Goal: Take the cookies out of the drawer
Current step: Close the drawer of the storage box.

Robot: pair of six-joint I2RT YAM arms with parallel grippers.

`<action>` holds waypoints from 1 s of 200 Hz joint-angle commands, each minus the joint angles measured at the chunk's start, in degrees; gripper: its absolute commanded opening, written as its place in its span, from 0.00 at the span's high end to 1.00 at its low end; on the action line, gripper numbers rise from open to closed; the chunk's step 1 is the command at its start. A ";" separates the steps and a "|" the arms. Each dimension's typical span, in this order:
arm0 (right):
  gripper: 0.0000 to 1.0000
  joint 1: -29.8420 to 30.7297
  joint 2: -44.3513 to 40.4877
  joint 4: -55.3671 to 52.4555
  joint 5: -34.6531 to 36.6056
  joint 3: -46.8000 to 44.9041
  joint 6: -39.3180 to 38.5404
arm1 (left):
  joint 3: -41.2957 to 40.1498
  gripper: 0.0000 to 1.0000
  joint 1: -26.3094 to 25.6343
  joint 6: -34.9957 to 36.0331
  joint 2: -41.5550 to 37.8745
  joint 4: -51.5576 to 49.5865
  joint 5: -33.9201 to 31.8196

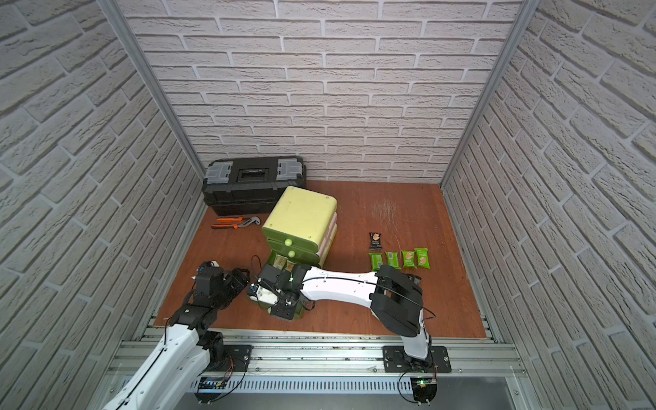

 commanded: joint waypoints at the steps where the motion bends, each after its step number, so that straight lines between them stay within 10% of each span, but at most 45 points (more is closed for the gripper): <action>1: 0.64 -0.44 -3.89 -1.27 -1.21 2.93 -0.55 | -0.66 0.24 0.99 0.73 -0.05 2.07 0.36; 57: 0.44 -5.24 -3.85 -7.98 1.07 9.42 -10.43 | -0.80 0.25 4.40 1.42 -0.46 1.76 3.29; 142: 0.37 -6.74 2.74 -15.59 7.81 13.75 -55.30 | -2.72 0.25 7.20 0.59 -3.26 1.79 5.49; 200: 0.37 -7.96 8.64 -10.72 9.45 15.37 -64.06 | -4.90 0.25 7.45 -1.18 -6.64 1.78 5.40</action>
